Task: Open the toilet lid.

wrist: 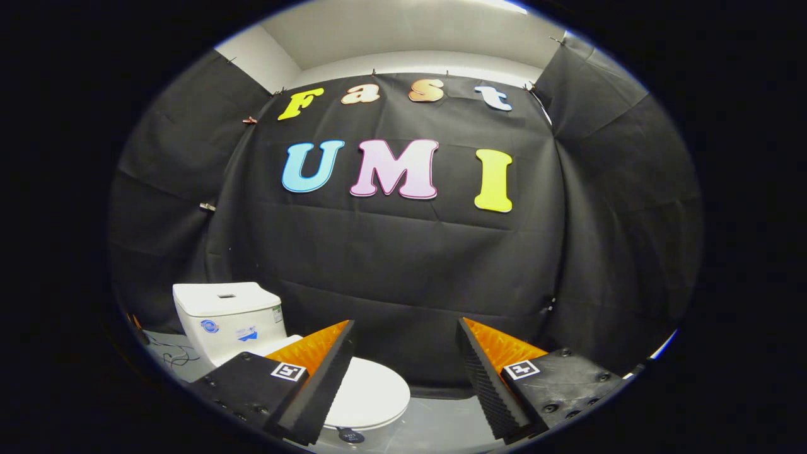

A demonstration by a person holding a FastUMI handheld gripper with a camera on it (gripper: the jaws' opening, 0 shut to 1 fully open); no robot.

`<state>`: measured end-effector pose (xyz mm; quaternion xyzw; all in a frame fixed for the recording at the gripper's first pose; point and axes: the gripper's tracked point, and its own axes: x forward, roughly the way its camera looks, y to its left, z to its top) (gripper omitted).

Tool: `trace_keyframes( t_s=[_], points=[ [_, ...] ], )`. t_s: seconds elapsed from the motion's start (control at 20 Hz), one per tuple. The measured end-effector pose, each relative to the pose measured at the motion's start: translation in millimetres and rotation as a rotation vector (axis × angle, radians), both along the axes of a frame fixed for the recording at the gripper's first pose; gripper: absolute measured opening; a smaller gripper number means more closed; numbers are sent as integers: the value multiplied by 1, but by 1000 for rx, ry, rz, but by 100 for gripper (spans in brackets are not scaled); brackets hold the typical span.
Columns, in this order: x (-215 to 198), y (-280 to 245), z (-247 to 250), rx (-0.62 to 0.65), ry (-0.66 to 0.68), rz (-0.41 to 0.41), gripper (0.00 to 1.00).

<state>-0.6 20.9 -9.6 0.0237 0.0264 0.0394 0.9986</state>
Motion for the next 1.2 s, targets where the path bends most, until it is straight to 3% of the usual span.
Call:
trace_keyframes(
  t_s=[0.4,0.65,0.9,1.1,1.2],
  points=[
    [1,0,-96,273,364,18,98],
    [7,-18,-152,369,484,-8,99],
    [-23,-6,-230,650,741,-58,98],
    [-51,43,-285,920,959,-19,98],
    [-65,69,-314,973,1048,-11,99]
  ],
)
